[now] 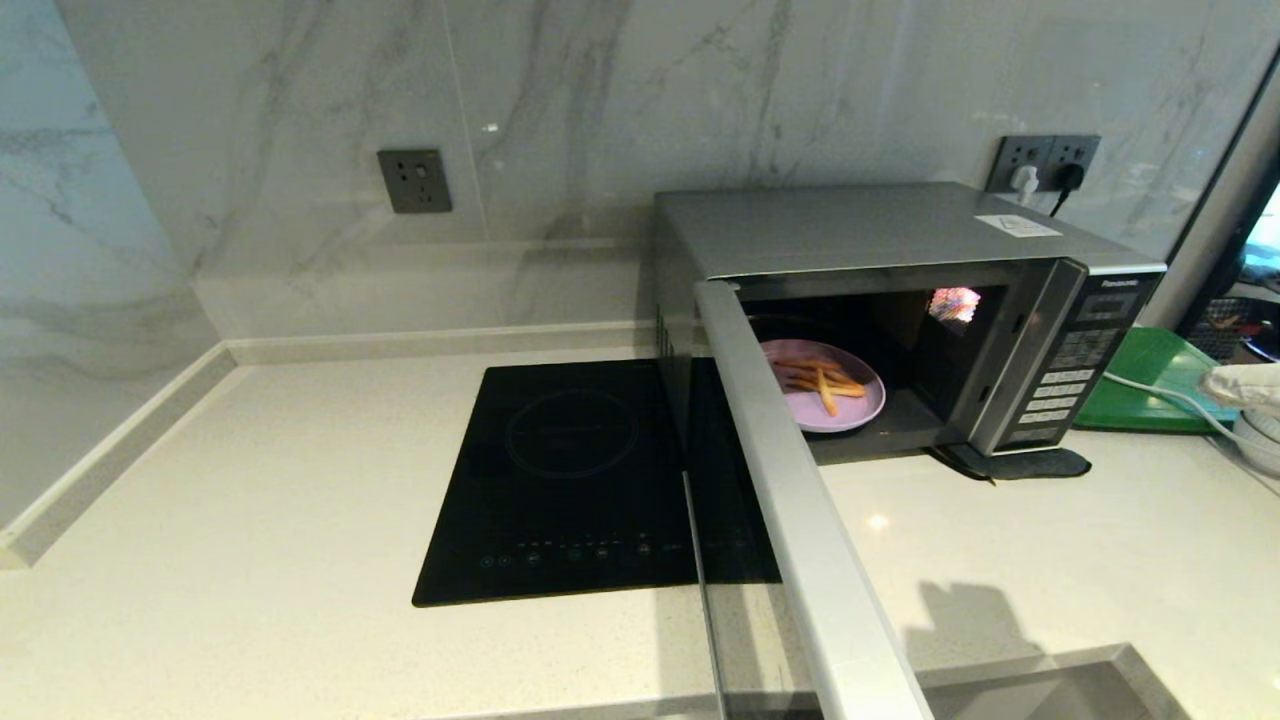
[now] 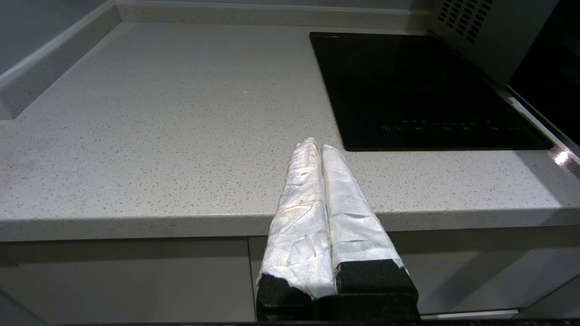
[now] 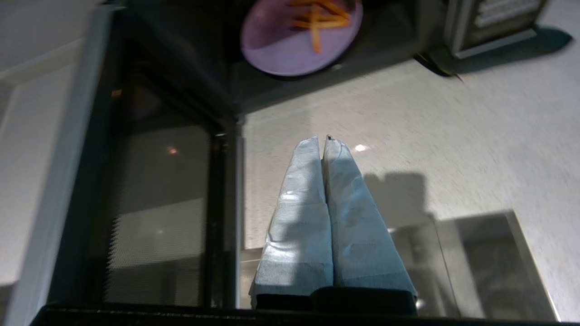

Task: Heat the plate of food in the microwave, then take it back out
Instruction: Close the microwave oven

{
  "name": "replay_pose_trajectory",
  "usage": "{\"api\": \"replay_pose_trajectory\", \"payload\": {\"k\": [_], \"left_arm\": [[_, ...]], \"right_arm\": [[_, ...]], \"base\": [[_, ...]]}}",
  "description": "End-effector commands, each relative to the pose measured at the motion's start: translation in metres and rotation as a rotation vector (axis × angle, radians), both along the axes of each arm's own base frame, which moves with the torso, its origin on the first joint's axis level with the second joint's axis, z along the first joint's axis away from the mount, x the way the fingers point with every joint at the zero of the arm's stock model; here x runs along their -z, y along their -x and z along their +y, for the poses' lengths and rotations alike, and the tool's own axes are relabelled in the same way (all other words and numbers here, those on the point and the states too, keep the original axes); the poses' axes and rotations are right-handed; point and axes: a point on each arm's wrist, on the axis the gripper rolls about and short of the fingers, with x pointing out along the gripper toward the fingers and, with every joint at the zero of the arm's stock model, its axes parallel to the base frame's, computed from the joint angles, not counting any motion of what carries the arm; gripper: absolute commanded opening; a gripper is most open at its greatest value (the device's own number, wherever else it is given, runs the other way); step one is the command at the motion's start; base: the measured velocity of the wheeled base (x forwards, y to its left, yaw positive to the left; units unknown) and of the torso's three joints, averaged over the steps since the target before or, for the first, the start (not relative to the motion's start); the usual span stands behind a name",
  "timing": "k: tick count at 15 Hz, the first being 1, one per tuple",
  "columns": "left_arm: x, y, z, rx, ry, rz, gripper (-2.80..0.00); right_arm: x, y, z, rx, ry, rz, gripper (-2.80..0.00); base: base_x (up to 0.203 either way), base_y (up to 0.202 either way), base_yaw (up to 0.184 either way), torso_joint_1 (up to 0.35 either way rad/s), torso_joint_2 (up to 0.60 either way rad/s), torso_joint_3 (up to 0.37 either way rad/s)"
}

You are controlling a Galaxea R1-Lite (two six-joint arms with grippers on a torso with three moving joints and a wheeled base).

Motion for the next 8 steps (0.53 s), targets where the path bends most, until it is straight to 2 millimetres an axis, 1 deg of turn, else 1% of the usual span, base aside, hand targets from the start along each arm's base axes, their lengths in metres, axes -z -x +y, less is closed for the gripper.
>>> {"api": "replay_pose_trajectory", "payload": {"k": [1,4,7,8], "left_arm": [[0.0,0.0,0.0,-0.001,0.001,0.0,-2.8],[0.0,0.0,0.0,-0.001,0.001,0.0,-2.8],[0.0,0.0,0.0,-0.001,0.001,0.0,-2.8],[0.0,0.0,0.0,-0.001,0.001,0.0,-2.8]], "right_arm": [[-0.019,0.002,0.012,-0.089,-0.008,-0.056,-2.8],[-0.032,-0.007,0.038,-0.205,-0.005,-0.052,-2.8],[-0.044,-0.023,0.077,-0.312,0.006,-0.033,-2.8],[-0.05,-0.028,0.093,-0.334,0.007,-0.044,-2.8]], "base": [[0.0,0.0,0.0,0.0,0.0,0.0],[0.0,0.0,0.0,0.0,0.0,0.0],[0.0,0.0,0.0,0.0,0.0,0.0],[0.0,0.0,0.0,0.0,0.0,0.0]]}}
